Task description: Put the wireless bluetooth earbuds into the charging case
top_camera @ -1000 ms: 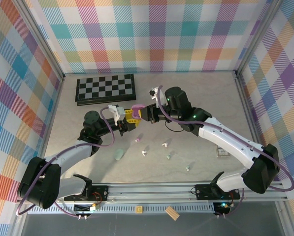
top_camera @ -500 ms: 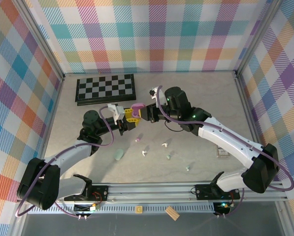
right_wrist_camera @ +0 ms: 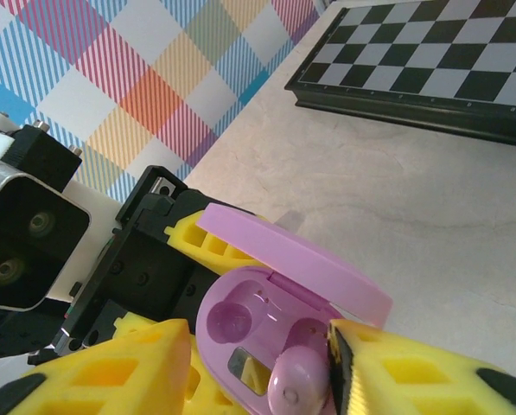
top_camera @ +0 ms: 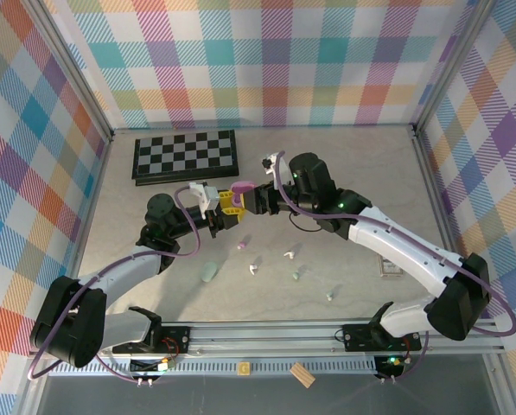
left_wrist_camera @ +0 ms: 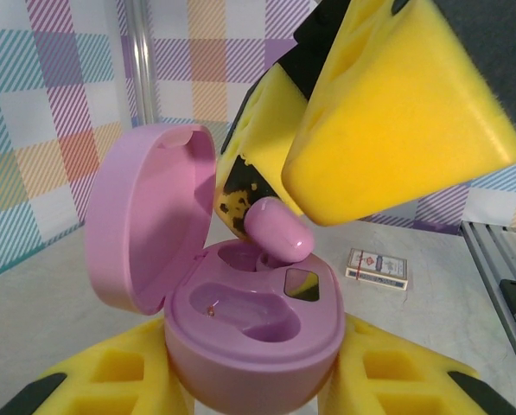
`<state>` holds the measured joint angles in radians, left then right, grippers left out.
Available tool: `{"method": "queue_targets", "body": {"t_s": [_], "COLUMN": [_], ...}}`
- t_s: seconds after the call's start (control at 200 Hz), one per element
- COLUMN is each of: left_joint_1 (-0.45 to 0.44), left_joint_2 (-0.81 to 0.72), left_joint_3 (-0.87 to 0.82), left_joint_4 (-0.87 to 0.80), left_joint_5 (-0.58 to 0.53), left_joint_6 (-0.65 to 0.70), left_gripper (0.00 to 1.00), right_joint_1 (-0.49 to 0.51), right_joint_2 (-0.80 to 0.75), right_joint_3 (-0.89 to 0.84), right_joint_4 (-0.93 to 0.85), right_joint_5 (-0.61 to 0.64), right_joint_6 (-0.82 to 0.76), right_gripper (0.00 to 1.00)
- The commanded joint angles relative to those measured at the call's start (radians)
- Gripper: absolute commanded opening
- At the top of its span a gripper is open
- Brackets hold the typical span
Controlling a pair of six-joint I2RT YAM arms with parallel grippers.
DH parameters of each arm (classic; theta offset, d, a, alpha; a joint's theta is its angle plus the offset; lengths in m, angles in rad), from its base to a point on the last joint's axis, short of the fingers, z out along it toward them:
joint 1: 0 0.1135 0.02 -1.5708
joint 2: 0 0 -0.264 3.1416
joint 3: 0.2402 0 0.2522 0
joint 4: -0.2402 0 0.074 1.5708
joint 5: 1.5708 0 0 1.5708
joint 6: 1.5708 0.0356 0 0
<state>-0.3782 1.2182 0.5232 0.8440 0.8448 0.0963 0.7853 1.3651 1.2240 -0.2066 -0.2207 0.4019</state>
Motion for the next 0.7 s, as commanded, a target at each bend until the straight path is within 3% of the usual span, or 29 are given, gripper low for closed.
{"method": "queue_targets", "body": {"t_s": [0.0, 0.4, 0.695], "left_joint_1": [-0.008, -0.008, 0.054], "left_joint_2": [0.009, 0.025, 0.051], "left_joint_3": [0.032, 0.028, 0.001], "left_joint_4": [0.064, 0.081, 0.108], "left_joint_5": [0.030, 0.019, 0.000], "left_joint_6": [-0.007, -0.011, -0.008], "left_gripper": [0.33, 0.33, 0.33], "right_joint_1": [-0.005, -0.005, -0.026], "right_joint_2": [-0.032, -0.048, -0.177], "right_joint_3": [0.017, 0.007, -0.196], "right_joint_4": [-0.007, -0.008, 0.074], "right_joint_5": [0.020, 0.015, 0.139], "right_joint_6": [-0.011, -0.009, 0.086], "right_gripper": [0.50, 0.51, 0.55]}}
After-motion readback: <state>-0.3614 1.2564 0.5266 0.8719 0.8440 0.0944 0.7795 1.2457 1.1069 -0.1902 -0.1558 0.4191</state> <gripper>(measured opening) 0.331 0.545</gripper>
